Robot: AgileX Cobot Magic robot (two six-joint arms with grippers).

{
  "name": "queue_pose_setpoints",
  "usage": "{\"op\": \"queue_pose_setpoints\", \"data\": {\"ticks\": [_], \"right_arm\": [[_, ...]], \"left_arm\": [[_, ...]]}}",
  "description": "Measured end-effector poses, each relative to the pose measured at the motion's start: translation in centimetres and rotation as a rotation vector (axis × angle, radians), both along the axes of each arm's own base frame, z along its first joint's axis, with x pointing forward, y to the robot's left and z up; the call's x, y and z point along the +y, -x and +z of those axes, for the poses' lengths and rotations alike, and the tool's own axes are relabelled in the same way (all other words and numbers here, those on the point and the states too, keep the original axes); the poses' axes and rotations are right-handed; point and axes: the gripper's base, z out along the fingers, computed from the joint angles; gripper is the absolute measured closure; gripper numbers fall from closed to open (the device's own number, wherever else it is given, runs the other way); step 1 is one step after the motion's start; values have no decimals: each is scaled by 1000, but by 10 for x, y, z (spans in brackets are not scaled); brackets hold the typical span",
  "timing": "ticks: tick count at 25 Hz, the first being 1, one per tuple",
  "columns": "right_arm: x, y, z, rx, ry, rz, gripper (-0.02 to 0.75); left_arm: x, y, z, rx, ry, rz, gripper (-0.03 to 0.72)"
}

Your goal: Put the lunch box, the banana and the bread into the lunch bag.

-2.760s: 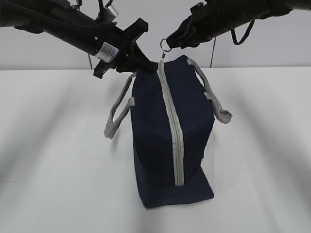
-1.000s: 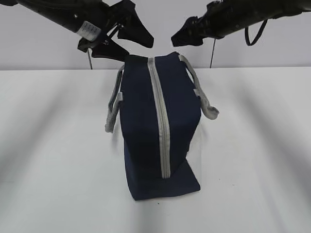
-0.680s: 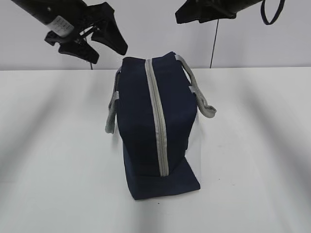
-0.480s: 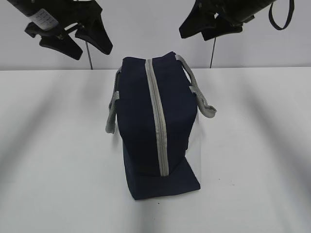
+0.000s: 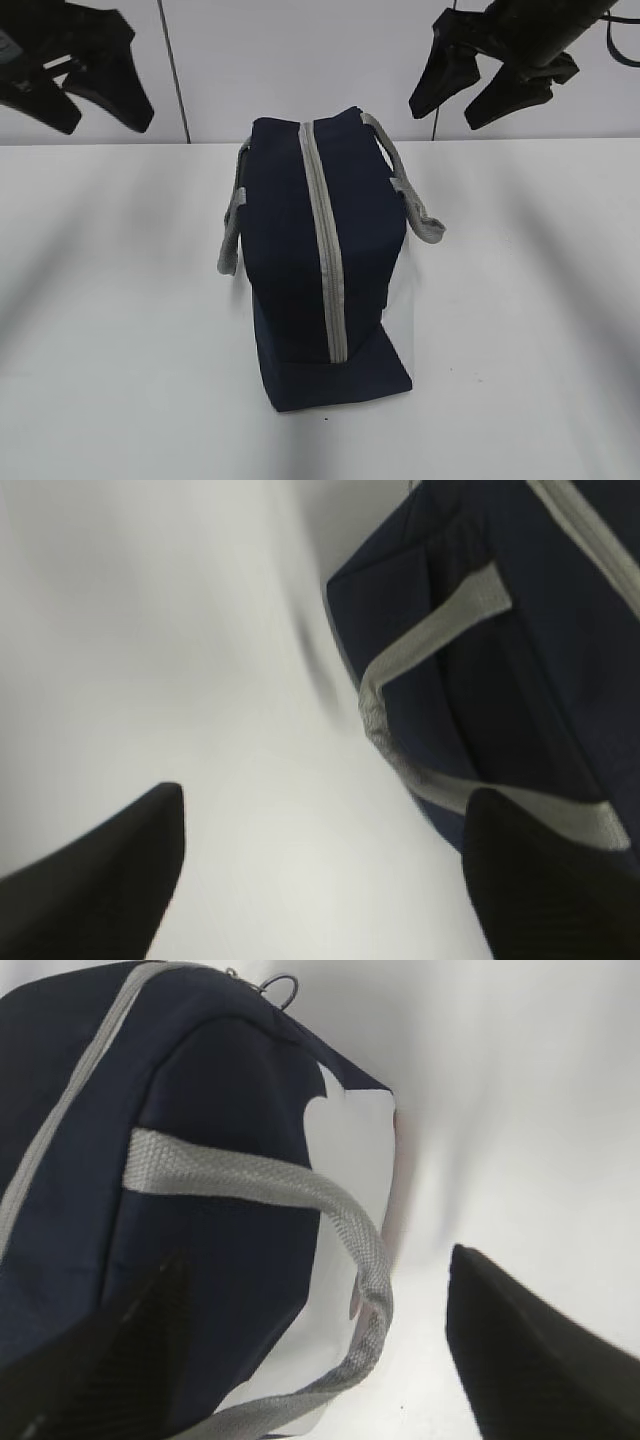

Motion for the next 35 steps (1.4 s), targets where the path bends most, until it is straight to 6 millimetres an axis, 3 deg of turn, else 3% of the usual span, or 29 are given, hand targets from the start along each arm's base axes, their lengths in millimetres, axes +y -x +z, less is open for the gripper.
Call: {"op": "queue_pose_setpoints", "data": {"ticks": [6, 12, 26, 35], "right_arm": [[-9, 48, 27, -35, 18, -29, 152], [-20, 120, 40, -138, 6, -96, 153], [-57, 299, 22, -370, 62, -254, 153], [-76, 386, -11, -401, 136, -304, 153]], "left_arm": [[20, 61, -8, -9, -28, 30, 128], [40, 124, -23, -47, -25, 96, 128], [78, 233, -41, -144, -85, 136, 147], [98, 285, -59, -233, -82, 213, 176]]}}
